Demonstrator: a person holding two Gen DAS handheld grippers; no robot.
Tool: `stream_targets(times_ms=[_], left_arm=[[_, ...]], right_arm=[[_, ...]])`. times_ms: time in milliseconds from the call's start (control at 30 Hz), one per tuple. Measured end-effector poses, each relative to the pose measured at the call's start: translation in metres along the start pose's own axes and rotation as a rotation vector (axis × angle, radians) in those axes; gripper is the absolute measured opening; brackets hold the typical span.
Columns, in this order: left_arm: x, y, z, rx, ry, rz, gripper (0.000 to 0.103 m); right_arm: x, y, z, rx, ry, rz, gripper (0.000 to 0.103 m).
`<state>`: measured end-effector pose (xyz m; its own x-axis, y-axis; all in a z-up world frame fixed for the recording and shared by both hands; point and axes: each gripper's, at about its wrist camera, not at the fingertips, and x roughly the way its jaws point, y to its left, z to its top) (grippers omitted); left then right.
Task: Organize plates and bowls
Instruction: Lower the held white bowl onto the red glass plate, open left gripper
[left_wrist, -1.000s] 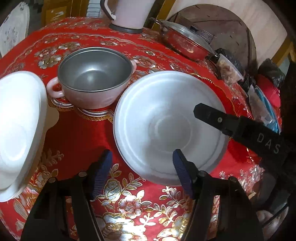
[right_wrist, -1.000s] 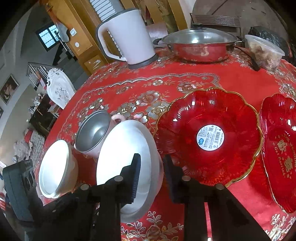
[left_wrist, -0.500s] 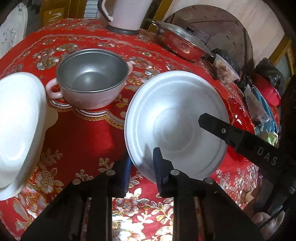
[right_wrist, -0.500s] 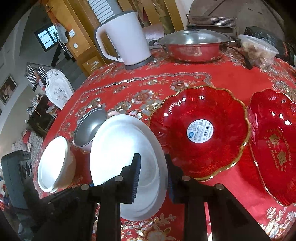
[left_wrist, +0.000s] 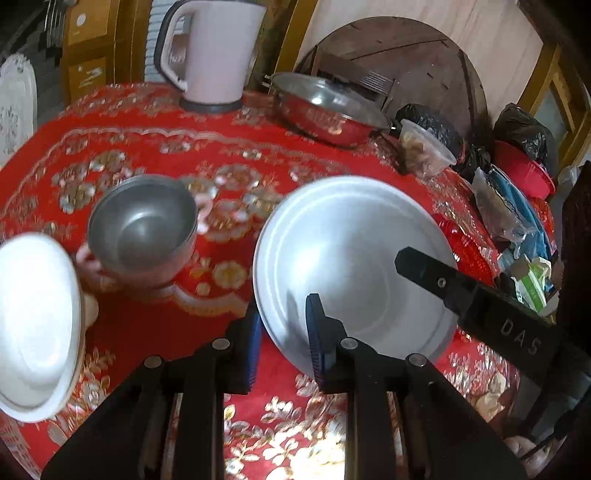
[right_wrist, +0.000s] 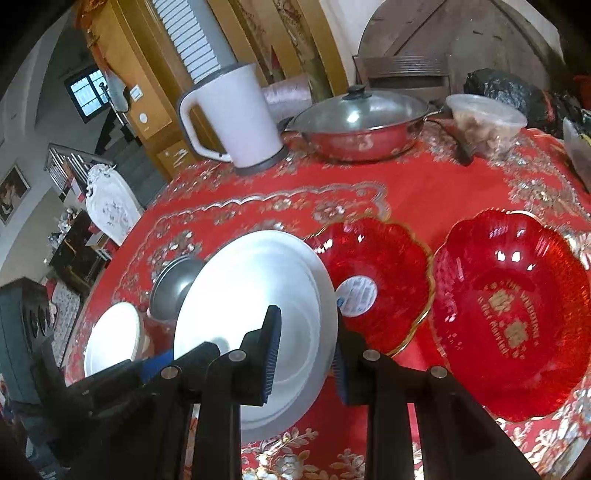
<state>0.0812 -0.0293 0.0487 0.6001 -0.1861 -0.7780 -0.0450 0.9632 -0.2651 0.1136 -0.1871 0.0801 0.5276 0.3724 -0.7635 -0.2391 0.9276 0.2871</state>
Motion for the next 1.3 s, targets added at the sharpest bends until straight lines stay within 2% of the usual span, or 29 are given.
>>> stream_targets(times_ms=[200,400,667,800,933,1000,1167,1233,1300], left_arm=[[0.019,-0.016,0.014,0.024,0.009,0.014,0.02],[0.047,-0.024,0.016,0.036,0.04,0.036,0.02],[0.074,-0.023,0.019,0.031,0.069,0.078,0.02],[0.079,-0.023,0.023,0.039,0.044,0.104,0.02],[0.081,-0.024,0.026,0.048,0.043,0.113,0.02],[0.082,-0.026,0.027,0.06,0.041,0.122,0.02],[0.081,-0.026,0.026,0.074,0.034,0.142,0.02],[0.08,-0.026,0.025,0.083,0.039,0.151,0.023],[0.078,-0.026,0.024,0.091,0.037,0.16,0.029]], right_arm=[[0.005,-0.019,0.008,0.038,0.0,-0.025,0.026],[0.029,-0.042,0.01,0.095,0.032,-0.031,0.026],[0.05,-0.049,0.01,0.101,0.044,-0.052,0.026],[0.056,-0.051,0.012,0.105,0.04,-0.054,0.027],[0.055,-0.052,0.015,0.114,0.032,-0.036,0.029],[0.052,-0.053,0.015,0.118,0.018,-0.039,0.038],[0.039,-0.057,0.016,0.122,-0.009,-0.058,0.043],[0.032,-0.057,0.015,0.122,-0.02,-0.057,0.044],[0.026,-0.059,0.013,0.137,-0.024,-0.046,0.05]])
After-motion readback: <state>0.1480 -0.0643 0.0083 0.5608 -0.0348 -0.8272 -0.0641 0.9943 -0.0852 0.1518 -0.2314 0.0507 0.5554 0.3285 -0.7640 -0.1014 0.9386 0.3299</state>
